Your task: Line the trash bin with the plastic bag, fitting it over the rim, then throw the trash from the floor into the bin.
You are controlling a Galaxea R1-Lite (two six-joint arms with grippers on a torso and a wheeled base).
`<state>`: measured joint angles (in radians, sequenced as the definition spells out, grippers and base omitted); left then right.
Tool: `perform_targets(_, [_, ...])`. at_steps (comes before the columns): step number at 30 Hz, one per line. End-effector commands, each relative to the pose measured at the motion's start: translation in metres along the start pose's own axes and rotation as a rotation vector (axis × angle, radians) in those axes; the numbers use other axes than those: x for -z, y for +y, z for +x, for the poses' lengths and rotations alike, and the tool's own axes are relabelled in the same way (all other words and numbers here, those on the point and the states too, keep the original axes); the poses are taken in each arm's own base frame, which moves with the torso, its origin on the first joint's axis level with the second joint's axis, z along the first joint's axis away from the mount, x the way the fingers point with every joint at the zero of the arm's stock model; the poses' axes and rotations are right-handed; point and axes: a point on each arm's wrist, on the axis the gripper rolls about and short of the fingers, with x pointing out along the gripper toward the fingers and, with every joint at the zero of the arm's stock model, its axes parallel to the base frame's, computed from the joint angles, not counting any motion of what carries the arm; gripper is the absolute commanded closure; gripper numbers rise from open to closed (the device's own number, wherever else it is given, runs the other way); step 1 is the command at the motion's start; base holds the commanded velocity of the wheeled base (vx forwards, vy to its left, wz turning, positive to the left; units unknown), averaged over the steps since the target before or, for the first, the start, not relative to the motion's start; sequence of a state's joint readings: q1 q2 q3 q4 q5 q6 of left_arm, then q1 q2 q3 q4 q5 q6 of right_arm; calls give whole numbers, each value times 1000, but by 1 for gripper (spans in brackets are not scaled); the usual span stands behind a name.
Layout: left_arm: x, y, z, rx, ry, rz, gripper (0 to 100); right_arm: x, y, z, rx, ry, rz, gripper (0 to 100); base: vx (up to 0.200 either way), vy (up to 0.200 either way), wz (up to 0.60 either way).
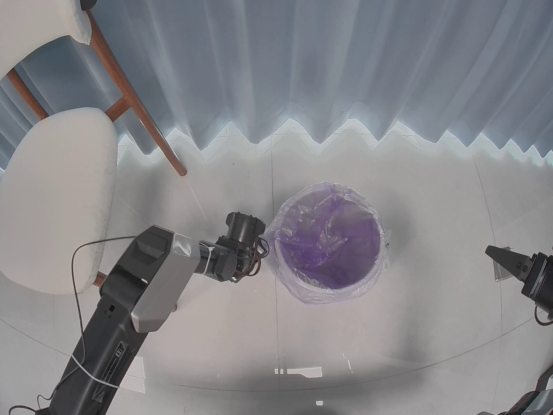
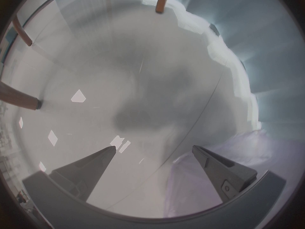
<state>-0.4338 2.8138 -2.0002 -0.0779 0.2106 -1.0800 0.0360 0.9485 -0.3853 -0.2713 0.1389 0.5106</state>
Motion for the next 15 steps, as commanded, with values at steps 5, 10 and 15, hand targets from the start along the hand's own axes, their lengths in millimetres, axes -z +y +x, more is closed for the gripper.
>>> perform_targets(5, [-46,-41,-53,81,-56,-117,0,4,-4,-3,15,-3,5,0,0,0,0])
perform_targets(10, [-65,-57,-92,113,-67,-209,0,13,-8,-8,24,4,6,0,0,0,0])
perform_targets(15, [-84,-67,-177,174,-47,-257,0,25,-13,-17,26,1,-1,0,0,0,0])
